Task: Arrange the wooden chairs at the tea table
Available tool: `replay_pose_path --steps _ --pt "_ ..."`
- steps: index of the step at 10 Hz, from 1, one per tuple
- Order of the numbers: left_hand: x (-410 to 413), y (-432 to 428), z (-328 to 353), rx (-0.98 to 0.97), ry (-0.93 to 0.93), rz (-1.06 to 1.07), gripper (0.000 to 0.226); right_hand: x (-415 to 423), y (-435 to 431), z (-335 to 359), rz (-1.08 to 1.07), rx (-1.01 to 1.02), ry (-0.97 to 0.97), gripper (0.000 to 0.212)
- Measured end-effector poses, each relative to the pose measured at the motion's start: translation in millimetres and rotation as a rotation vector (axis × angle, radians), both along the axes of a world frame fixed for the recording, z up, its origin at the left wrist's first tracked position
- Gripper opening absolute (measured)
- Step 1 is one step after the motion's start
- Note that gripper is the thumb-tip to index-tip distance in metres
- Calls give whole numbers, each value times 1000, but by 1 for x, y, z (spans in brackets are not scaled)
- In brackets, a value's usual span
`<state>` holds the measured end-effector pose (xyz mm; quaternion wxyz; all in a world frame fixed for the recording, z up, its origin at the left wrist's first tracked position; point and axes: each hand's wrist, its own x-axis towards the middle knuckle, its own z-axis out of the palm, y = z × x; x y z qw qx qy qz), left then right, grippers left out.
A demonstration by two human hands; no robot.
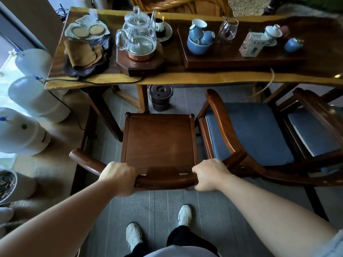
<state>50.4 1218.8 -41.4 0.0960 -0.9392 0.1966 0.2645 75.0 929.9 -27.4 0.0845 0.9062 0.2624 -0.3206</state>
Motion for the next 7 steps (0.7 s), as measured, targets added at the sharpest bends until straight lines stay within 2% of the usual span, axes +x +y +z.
replay_pose_path --steps 2,4,5,6,7 --pt "-11 -17 1 -34 11 24 19 0 -19 -2 13 1 22 17" --pt "-12 -16 0 -74 9 10 21 1 -20 -1 5 -13 37 21" --pt "-13 -13 3 -129 66 5 51 0 -18 -1 -7 -21 28 45" --pt "-8 -6 12 -148 45 4 85 4 -17 0 53 -85 16 99" --pt "6 -9 30 -132 -124 -52 92 15 -12 24 57 -65 -20 119"
